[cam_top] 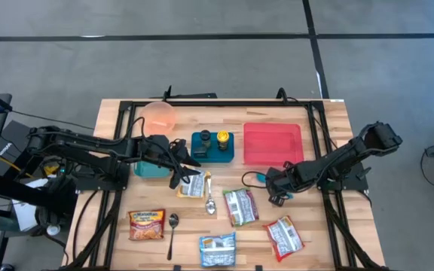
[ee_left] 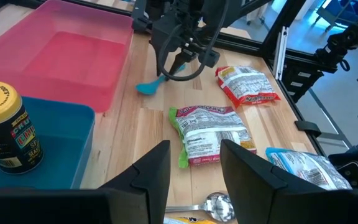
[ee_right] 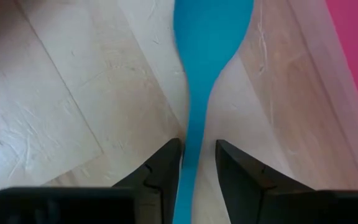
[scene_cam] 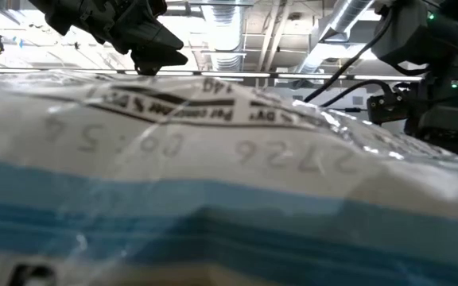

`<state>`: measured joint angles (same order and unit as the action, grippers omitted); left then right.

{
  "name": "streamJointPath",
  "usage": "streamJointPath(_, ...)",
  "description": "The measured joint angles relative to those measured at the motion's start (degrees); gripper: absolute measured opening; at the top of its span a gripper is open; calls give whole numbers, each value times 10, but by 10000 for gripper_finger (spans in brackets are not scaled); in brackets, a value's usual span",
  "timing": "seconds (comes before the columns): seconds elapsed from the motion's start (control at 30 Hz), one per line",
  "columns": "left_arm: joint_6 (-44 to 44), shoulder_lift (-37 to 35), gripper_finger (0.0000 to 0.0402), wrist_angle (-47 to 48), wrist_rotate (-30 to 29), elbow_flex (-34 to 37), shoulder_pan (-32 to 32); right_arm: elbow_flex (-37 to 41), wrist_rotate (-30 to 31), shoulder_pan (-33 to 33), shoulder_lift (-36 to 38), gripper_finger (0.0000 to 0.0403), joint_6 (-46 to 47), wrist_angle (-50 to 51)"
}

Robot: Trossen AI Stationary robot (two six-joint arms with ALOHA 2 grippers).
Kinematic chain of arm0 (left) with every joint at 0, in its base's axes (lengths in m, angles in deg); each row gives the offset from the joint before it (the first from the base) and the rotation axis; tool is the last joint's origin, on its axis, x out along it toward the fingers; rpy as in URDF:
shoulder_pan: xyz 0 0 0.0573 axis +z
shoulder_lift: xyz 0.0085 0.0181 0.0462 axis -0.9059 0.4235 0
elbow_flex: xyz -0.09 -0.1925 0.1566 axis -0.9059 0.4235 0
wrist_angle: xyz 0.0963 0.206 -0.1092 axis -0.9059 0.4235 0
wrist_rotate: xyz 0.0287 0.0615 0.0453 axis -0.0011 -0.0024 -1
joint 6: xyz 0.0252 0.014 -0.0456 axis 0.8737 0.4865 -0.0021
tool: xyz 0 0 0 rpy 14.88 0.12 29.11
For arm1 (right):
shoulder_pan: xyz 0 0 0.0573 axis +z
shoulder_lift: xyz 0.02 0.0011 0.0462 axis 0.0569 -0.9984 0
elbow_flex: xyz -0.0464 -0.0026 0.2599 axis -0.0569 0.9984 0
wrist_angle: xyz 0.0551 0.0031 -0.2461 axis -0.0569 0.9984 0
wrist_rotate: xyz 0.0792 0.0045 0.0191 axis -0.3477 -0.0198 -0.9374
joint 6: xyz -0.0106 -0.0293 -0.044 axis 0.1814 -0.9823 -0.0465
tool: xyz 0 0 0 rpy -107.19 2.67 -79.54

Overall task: Pick & Place Food Item
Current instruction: Put the blue spoon into the green bin

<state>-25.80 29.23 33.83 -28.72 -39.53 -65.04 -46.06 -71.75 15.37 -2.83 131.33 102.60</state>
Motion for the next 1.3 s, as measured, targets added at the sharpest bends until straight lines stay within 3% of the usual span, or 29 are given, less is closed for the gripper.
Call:
streamJointPath(0.43,0,0,135,0,0,0,0,-1,-13,-20,-8,89,-10,-12)
streamJointPath(0.9,0,0,135,0,0,0,0,-1,-15,-21,-9,23,-9,-13)
streamJointPath(1.13,0,0,135,0,0,0,0,-13,-15,-18,-11,31,-9,-1)
streamJointPath(1.3,0,0,135,0,0,0,0,-47,-16,-4,-12,16,-14,14)
